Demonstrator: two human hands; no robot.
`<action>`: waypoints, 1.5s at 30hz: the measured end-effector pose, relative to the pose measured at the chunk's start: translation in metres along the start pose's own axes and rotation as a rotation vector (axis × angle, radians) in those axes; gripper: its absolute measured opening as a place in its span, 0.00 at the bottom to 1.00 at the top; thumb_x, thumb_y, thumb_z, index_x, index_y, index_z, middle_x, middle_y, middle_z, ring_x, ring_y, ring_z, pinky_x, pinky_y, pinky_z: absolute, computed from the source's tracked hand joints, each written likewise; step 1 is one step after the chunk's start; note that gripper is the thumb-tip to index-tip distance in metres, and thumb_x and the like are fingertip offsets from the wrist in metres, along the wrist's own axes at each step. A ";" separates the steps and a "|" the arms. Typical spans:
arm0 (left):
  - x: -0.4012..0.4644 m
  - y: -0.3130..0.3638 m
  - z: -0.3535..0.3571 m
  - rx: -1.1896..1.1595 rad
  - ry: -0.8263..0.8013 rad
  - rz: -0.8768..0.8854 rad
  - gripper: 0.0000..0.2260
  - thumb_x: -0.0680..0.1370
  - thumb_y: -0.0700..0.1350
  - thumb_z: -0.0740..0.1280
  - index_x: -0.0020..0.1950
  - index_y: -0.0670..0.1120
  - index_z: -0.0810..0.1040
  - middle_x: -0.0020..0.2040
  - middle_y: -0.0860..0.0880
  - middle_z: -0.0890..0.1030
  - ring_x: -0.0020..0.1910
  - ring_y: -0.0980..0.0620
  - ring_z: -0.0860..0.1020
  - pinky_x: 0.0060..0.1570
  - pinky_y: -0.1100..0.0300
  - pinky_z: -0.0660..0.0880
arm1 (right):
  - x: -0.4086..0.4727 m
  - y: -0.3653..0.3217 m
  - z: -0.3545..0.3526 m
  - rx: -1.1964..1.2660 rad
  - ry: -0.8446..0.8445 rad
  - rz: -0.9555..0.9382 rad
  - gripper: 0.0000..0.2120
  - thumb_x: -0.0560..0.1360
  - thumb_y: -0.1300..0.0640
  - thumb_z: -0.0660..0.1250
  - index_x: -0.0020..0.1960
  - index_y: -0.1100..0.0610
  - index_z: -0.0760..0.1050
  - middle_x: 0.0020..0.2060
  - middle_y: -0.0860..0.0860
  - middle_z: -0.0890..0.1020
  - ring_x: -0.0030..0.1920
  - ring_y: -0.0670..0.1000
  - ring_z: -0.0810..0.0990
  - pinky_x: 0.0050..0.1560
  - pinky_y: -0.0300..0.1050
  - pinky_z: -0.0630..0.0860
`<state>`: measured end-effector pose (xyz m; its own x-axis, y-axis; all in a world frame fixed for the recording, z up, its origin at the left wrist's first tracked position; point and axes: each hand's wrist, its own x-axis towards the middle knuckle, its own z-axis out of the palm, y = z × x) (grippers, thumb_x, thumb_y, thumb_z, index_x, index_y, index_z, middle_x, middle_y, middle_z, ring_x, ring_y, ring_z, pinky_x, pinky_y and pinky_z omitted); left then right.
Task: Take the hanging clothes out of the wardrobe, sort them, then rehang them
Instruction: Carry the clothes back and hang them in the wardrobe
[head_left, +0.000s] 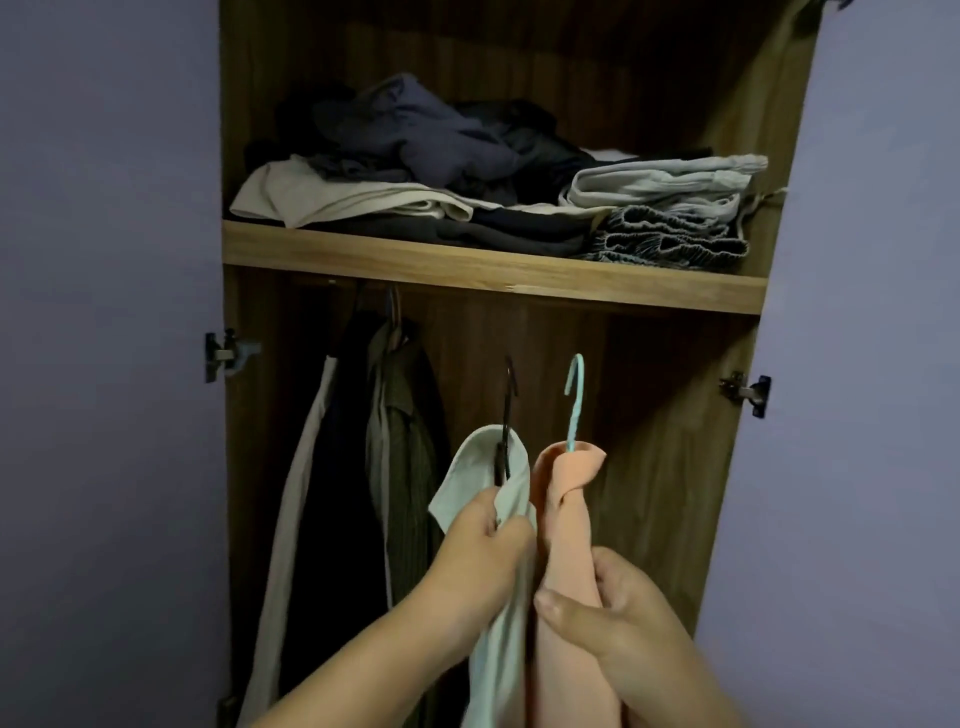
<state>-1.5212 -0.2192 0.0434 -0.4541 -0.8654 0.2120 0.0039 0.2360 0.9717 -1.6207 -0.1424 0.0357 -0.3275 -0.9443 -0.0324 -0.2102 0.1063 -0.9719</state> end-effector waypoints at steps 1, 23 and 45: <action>0.014 -0.003 -0.006 0.047 0.021 0.018 0.08 0.78 0.39 0.58 0.49 0.47 0.76 0.40 0.47 0.80 0.38 0.52 0.80 0.38 0.57 0.77 | 0.011 0.000 -0.001 -0.011 0.032 0.014 0.24 0.69 0.62 0.72 0.62 0.57 0.70 0.55 0.54 0.78 0.60 0.56 0.75 0.65 0.55 0.70; 0.298 -0.029 -0.023 0.254 0.441 0.094 0.10 0.79 0.38 0.57 0.41 0.52 0.64 0.35 0.53 0.67 0.32 0.59 0.67 0.27 0.72 0.65 | 0.333 -0.003 -0.041 -0.041 0.026 -0.119 0.21 0.73 0.69 0.62 0.63 0.54 0.69 0.58 0.52 0.75 0.60 0.53 0.73 0.59 0.52 0.74; 0.462 -0.024 -0.069 0.718 0.657 -0.033 0.19 0.81 0.42 0.56 0.71 0.38 0.65 0.68 0.38 0.70 0.67 0.40 0.69 0.62 0.54 0.67 | 0.491 -0.066 0.002 -0.105 -0.072 -0.320 0.27 0.74 0.66 0.59 0.73 0.60 0.62 0.67 0.59 0.70 0.66 0.60 0.70 0.68 0.51 0.67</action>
<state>-1.6691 -0.6548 0.1253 0.1441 -0.8991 0.4133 -0.6431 0.2324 0.7297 -1.7661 -0.6130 0.0834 -0.1650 -0.9541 0.2499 -0.3868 -0.1705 -0.9063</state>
